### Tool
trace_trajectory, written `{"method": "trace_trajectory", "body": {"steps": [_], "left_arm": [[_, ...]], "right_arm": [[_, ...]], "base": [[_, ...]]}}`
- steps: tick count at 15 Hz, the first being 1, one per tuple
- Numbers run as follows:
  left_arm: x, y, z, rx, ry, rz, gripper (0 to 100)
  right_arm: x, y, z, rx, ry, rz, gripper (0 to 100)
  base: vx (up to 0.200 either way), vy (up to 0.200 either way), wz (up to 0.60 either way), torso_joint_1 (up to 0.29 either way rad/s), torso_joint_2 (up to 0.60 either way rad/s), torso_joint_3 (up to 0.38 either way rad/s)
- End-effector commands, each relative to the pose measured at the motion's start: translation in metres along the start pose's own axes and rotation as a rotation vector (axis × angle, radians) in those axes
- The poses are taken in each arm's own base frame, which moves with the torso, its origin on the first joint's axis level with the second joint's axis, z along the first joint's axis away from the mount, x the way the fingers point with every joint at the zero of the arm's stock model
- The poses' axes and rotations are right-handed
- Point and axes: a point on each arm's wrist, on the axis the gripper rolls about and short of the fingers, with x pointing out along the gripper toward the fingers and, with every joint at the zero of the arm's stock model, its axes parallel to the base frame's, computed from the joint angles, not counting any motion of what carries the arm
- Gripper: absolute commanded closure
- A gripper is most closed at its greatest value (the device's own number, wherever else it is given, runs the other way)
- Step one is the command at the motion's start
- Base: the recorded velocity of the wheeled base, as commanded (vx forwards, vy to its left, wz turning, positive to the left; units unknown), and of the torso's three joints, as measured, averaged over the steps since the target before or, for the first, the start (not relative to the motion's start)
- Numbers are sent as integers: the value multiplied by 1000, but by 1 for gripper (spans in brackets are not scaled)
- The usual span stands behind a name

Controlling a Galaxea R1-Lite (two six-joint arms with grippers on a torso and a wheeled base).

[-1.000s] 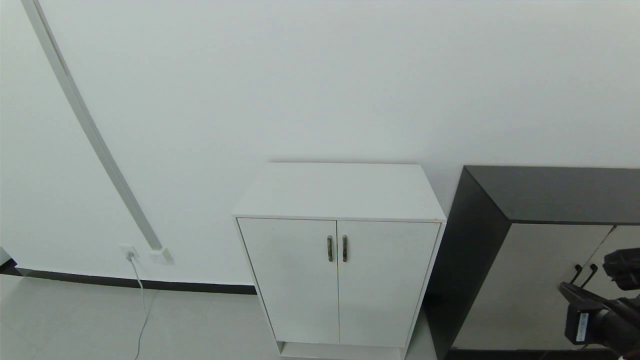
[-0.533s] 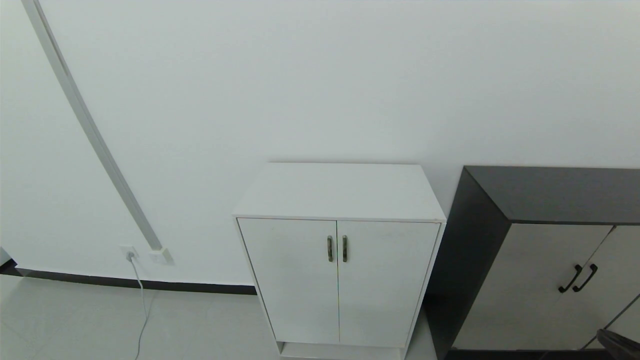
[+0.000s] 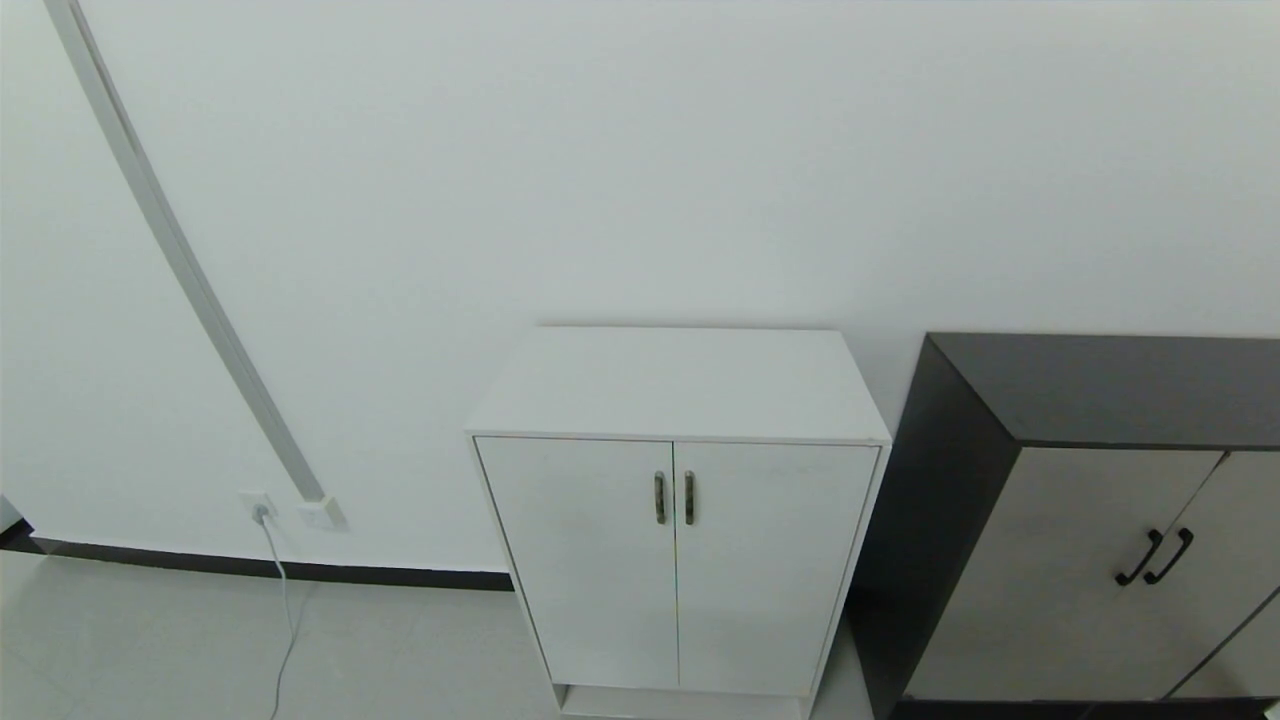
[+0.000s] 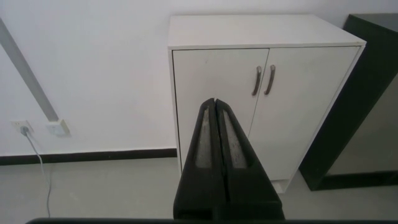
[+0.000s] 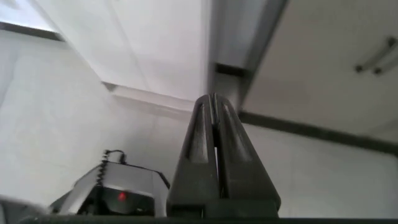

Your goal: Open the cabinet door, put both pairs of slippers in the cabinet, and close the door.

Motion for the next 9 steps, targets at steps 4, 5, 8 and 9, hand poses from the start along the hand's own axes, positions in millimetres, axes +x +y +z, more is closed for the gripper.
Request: {"method": "trace_trajectory", "body": {"steps": [4, 5, 8, 9], "left_arm": [[0, 0, 0, 0, 2, 0, 100], [0, 0, 0, 0, 2, 0, 100], [0, 0, 0, 0, 2, 0, 100], [0, 0, 0, 0, 2, 0, 100]], "right_arm": [[-11, 0, -14, -20, -22, 20, 100], [-12, 0, -14, -23, -50, 27, 100], [-16, 0, -16, -3, -104, -19, 100], [-19, 0, -16, 8, -137, -50, 100]], "base": [[0, 0, 0, 0, 0, 0], [0, 0, 0, 0, 0, 0], [0, 0, 0, 0, 0, 0], [0, 0, 0, 0, 0, 0]]}}
